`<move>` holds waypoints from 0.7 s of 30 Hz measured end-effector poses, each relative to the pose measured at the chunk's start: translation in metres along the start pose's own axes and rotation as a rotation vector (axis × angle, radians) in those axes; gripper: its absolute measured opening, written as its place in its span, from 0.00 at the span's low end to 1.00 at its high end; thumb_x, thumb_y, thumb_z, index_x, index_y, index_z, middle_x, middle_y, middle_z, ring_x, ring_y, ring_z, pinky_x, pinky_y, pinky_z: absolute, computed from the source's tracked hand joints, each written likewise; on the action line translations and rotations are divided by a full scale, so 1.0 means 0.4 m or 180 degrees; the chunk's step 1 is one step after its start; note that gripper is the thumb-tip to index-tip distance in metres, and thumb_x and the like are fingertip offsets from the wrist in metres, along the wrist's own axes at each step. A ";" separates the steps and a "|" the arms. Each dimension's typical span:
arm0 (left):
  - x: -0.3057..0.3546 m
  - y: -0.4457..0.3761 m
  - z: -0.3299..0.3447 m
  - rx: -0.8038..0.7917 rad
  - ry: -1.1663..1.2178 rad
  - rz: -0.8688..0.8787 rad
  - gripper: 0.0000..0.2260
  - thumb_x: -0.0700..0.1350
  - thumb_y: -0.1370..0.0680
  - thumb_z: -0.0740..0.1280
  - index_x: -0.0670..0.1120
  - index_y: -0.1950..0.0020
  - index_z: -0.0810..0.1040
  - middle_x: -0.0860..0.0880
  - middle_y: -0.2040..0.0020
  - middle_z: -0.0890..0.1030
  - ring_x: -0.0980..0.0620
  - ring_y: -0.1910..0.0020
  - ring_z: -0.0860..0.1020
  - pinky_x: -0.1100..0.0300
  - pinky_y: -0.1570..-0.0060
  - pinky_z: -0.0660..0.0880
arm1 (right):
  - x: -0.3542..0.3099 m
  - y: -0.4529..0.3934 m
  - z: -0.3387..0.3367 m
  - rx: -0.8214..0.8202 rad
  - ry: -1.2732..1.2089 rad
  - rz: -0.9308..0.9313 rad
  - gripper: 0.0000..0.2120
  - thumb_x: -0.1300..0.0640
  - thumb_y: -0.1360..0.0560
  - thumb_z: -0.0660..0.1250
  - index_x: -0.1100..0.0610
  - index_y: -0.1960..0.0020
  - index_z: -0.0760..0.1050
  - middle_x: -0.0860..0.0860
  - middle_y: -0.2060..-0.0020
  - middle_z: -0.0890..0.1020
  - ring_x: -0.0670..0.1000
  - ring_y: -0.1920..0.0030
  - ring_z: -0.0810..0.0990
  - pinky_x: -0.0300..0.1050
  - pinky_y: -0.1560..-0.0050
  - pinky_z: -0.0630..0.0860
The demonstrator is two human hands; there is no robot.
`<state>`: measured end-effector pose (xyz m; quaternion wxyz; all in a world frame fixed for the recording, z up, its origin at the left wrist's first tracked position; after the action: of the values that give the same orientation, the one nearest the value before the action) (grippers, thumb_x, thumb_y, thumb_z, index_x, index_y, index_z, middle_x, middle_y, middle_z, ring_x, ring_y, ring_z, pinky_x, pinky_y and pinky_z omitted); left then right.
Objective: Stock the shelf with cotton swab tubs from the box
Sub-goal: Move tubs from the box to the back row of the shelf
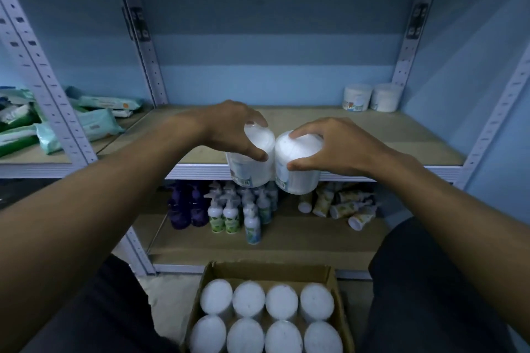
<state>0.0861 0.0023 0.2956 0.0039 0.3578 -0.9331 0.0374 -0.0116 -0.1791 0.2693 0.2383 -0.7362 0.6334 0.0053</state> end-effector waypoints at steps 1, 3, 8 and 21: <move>0.007 -0.015 -0.007 -0.0003 0.0016 0.0010 0.33 0.68 0.34 0.72 0.59 0.32 0.73 0.53 0.35 0.76 0.53 0.44 0.73 0.56 0.43 0.72 | 0.011 -0.005 -0.010 0.0007 0.0000 0.0033 0.31 0.33 0.37 0.75 0.42 0.37 0.79 0.40 0.38 0.79 0.44 0.38 0.75 0.39 0.44 0.68; 0.017 -0.045 -0.018 -0.0012 0.0038 0.0037 0.33 0.67 0.34 0.72 0.60 0.31 0.73 0.54 0.35 0.76 0.54 0.45 0.72 0.57 0.44 0.71 | 0.034 -0.015 -0.027 0.0034 0.0023 0.0071 0.32 0.33 0.38 0.75 0.42 0.37 0.79 0.39 0.37 0.79 0.44 0.37 0.74 0.40 0.43 0.70; 0.047 -0.128 -0.035 -0.0055 0.0042 0.0074 0.33 0.67 0.33 0.71 0.59 0.30 0.72 0.55 0.34 0.75 0.54 0.42 0.72 0.57 0.43 0.71 | 0.101 -0.043 -0.059 0.0187 0.0094 0.0124 0.32 0.28 0.41 0.71 0.41 0.40 0.81 0.41 0.41 0.79 0.44 0.39 0.74 0.42 0.39 0.71; 0.099 -0.330 0.019 -0.0368 0.0101 0.0054 0.33 0.66 0.32 0.71 0.59 0.29 0.70 0.55 0.32 0.74 0.51 0.35 0.73 0.52 0.36 0.71 | 0.266 -0.091 -0.066 0.0240 0.0096 0.0554 0.26 0.35 0.37 0.76 0.41 0.40 0.80 0.43 0.42 0.75 0.46 0.36 0.72 0.46 0.36 0.70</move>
<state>0.1449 -0.1226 0.2982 0.0390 0.3484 -0.9365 -0.0108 0.0357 -0.2846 0.2724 0.2549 -0.6689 0.6982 -0.0089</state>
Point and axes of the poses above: each hand's wrist, its own y-axis away from the middle knuckle, its own z-axis out of the palm, x = y × z, the point moved 5 cm from there along -y, towards the middle knuckle
